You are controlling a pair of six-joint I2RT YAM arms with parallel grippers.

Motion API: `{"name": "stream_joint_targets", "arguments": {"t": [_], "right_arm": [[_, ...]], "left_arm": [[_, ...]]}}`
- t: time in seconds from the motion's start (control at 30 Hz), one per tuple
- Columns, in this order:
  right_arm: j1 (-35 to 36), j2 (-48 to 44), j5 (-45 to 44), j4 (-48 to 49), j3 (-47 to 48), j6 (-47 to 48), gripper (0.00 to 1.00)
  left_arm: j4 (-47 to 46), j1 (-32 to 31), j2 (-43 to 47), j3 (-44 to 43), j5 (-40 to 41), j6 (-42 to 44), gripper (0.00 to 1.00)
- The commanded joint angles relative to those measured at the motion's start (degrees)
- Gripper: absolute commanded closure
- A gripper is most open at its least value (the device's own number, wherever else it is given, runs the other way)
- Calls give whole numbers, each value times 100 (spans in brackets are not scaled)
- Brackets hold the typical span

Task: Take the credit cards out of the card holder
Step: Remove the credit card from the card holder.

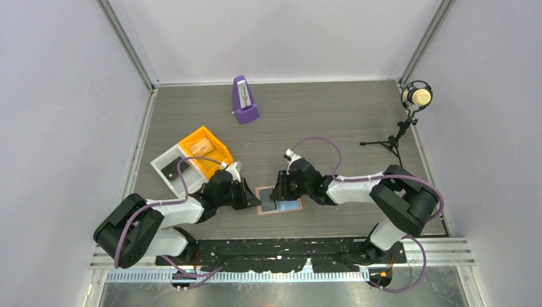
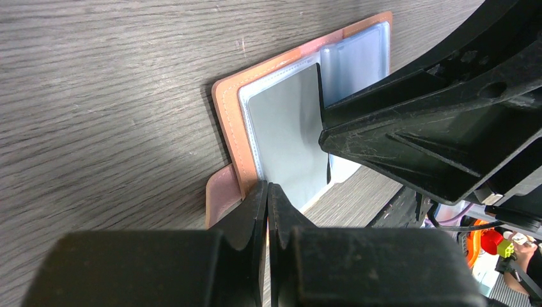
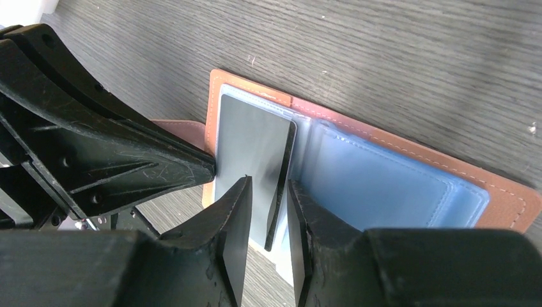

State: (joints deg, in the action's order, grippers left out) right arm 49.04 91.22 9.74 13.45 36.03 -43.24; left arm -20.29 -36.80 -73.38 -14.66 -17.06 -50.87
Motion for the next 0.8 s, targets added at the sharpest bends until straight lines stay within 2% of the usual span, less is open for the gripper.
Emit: {"name": "stream_joint_targets", "arguments": {"t": [0.0, 0.13, 0.23, 0.3, 0.5, 0.77], "right_arm": [[-21, -61, 330, 762, -337, 72, 67], [-59, -20, 746, 1512, -483, 103, 74], [-115, -87, 853, 1725, -596, 106, 89], [-172, -227, 903, 1829, -728, 109, 94], [-352, -496, 1283, 2000, -900, 206, 95], [-608, -762, 1425, 1610, -996, 291, 95]], "left_arm": [[236, -37, -42, 138, 141, 66, 96], [212, -31, -124, 121, 133, 77, 96], [184, -36, -186, 112, 123, 77, 96], [183, -30, -214, 108, 117, 82, 96], [217, -31, -274, 83, 115, 104, 96], [219, -32, -364, 95, 184, 97, 96]]}}
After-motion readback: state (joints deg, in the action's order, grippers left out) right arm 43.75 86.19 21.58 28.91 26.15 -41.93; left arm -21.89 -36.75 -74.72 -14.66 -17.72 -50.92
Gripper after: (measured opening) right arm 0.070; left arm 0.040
